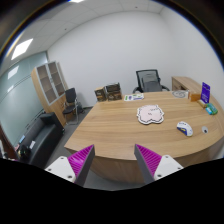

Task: Arrange mouse

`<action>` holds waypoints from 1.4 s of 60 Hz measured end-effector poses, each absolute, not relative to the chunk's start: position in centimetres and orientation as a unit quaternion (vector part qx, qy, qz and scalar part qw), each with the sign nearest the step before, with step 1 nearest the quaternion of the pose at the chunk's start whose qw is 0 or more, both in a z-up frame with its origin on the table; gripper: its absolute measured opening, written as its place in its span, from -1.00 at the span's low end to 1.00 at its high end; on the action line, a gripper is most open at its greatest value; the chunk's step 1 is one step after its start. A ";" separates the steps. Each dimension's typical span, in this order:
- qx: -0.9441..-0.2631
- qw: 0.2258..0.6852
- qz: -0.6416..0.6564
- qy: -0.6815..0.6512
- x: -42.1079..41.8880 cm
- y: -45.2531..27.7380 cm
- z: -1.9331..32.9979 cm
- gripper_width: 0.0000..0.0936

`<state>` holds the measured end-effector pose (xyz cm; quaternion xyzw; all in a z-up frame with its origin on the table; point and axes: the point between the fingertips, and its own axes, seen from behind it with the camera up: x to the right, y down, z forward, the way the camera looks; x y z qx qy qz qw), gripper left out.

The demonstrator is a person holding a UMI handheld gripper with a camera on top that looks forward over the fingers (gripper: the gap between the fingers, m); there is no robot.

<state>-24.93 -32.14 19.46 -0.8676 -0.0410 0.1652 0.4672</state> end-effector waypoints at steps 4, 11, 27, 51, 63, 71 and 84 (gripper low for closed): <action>-0.869 0.473 0.140 -0.038 -23.4 -32.0 19.1 0.77; -0.870 0.479 0.112 -0.016 -20.9 -31.9 17.3 0.77; -0.874 0.479 0.073 0.038 -9.3 -29.1 13.0 0.77; -0.872 0.488 0.041 0.002 7.7 -17.3 3.3 0.76; -0.879 0.476 0.032 -0.016 11.0 -12.1 0.3 0.76; -0.879 0.474 0.050 -0.017 10.7 -9.1 -0.5 0.76; -0.886 0.463 0.021 -0.007 10.7 -4.7 -1.0 0.12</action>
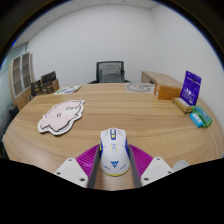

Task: Arrange mouse

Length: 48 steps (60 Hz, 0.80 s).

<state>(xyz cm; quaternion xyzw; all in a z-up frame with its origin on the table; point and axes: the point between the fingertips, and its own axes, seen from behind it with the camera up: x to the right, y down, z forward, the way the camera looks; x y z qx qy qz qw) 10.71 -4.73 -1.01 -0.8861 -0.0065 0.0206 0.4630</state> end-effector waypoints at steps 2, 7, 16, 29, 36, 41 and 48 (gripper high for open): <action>-0.889 0.458 0.015 -0.002 10.7 -4.5 -1.1 0.08; -0.900 0.435 0.012 0.017 10.2 -4.3 -1.3 -0.13; -0.910 0.410 0.012 0.058 8.8 -3.0 0.8 -0.30; -0.893 0.443 0.017 0.073 1.0 6.5 5.8 -0.31; -0.901 0.429 0.033 0.060 -4.8 10.6 4.2 -0.31; -0.908 0.415 0.039 0.044 -8.1 12.0 2.3 -0.31; -0.916 0.398 0.024 0.044 -9.2 12.4 -0.2 -0.19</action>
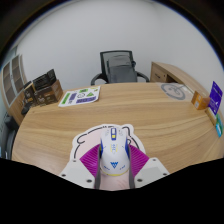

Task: Arrange mouse

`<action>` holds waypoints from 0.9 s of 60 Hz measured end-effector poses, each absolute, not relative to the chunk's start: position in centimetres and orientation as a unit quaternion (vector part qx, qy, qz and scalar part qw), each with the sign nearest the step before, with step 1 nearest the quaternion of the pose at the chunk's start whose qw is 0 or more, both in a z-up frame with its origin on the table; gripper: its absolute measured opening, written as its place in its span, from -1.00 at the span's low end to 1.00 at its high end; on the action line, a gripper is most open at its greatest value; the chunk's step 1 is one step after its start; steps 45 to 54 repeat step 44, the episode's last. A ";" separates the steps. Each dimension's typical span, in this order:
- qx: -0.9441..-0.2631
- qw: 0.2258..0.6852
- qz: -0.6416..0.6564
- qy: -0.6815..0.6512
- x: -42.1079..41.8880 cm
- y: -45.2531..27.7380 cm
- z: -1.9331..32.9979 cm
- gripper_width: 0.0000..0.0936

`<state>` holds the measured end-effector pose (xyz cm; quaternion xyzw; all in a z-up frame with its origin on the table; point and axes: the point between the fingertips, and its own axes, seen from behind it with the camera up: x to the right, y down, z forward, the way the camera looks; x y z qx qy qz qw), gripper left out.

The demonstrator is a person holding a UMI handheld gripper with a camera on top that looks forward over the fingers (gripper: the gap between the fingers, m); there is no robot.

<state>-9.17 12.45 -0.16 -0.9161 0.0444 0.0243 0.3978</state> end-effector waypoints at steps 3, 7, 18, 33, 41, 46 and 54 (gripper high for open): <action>-0.916 0.398 0.021 0.041 -9.2 12.5 -0.4 -0.03; -0.921 0.385 0.033 0.044 -9.3 12.3 -0.5 0.11; -0.920 0.386 0.068 0.019 -8.7 9.4 3.1 0.77; -0.887 0.441 0.139 0.015 -6.9 -3.7 11.6 0.78; -0.876 0.443 0.192 0.002 -4.6 -12.5 13.6 0.77; -0.875 0.439 0.203 -0.008 -3.2 -15.9 14.2 0.78; -0.875 0.439 0.203 -0.008 -3.2 -15.9 14.2 0.78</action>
